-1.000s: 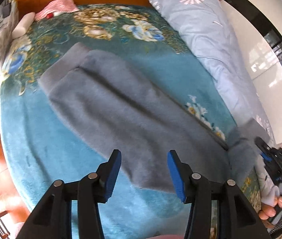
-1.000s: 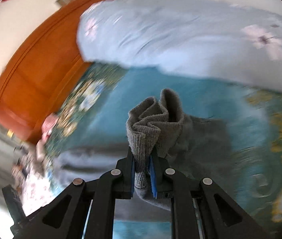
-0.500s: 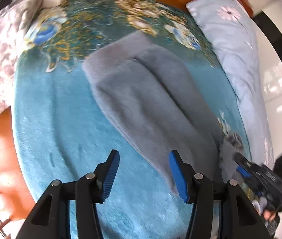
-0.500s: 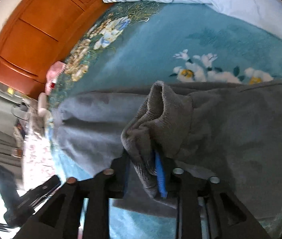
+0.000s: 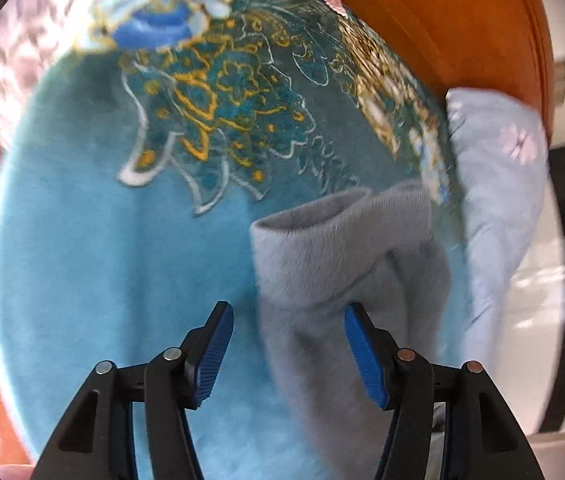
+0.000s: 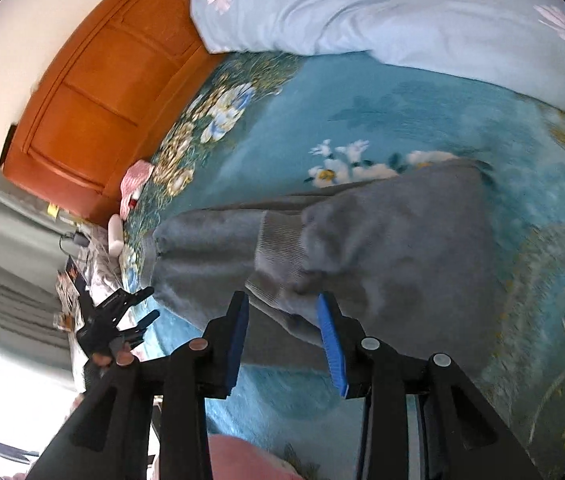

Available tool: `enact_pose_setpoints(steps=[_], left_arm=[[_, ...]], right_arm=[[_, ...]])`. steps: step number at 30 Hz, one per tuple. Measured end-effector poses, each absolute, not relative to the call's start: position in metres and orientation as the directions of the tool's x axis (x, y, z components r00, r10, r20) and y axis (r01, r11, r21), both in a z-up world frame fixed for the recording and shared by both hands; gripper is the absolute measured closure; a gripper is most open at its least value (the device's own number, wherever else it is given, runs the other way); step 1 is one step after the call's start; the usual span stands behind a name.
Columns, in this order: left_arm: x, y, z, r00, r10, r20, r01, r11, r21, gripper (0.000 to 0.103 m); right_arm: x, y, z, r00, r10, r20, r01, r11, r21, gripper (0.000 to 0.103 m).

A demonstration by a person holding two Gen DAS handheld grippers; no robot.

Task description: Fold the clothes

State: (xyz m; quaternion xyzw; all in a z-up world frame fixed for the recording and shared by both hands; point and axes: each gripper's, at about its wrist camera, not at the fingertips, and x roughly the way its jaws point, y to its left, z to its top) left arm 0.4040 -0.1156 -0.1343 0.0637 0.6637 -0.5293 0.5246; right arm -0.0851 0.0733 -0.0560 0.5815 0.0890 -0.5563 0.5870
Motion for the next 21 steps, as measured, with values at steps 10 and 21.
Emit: enact_pose_setpoints(steps=[10, 21], left_arm=[[0.387, -0.159, -0.141, -0.43, -0.481, -0.764, 0.673, 0.394, -0.626, 0.043], [0.322, -0.159, -0.058, -0.276, -0.527, -0.803, 0.882, 0.192, -0.43, 0.085]], right_arm=[[-0.106, 0.113, -0.084, 0.364, -0.523, -0.771, 0.68, -0.416, 0.603, 0.066], [-0.117, 0.138, -0.082, 0.351, -0.545, -0.761, 0.66, -0.433, 0.614, 0.066]])
